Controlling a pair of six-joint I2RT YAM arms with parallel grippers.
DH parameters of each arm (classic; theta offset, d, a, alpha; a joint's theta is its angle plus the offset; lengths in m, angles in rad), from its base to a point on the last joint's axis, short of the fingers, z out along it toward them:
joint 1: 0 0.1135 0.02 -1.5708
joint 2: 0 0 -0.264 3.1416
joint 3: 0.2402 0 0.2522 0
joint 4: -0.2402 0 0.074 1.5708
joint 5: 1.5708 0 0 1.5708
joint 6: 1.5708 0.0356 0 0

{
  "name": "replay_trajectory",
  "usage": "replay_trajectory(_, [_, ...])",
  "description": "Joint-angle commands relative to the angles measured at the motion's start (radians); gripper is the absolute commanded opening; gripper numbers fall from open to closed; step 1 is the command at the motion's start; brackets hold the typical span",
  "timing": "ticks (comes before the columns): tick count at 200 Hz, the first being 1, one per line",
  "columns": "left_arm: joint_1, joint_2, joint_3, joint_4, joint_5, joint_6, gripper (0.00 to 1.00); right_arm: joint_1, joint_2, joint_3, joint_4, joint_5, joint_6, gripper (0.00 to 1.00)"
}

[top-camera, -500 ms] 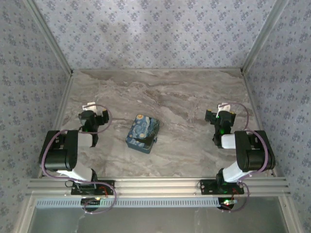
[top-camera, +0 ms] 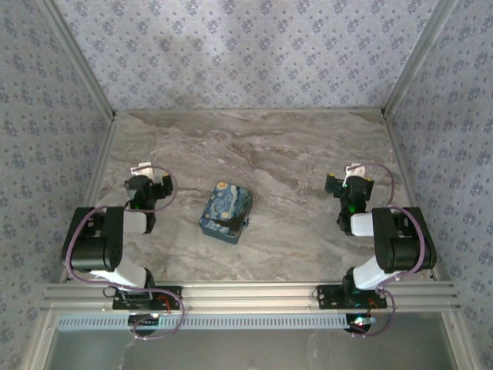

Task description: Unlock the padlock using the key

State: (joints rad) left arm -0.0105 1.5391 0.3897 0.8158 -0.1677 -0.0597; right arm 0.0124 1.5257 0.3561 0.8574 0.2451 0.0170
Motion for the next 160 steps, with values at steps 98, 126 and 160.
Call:
replay_trajectory(98, [0.016, -0.194, 0.307, -0.673, -0.160, -0.355, 0.98, -0.025, -0.336, 0.226, -0.764, -0.063, 0.563, 1.00])
replay_trajectory(126, [0.085, -0.151, 0.428, -0.856, 0.149, -0.551, 0.93, -0.061, -0.260, 0.321, -0.847, -0.371, 0.564, 0.89])
replay_trajectory(160, [0.029, -0.191, 0.411, -0.909, 0.288, -0.592, 0.89, 0.107, -0.183, 0.469, -1.079, -0.329, 0.473, 0.67])
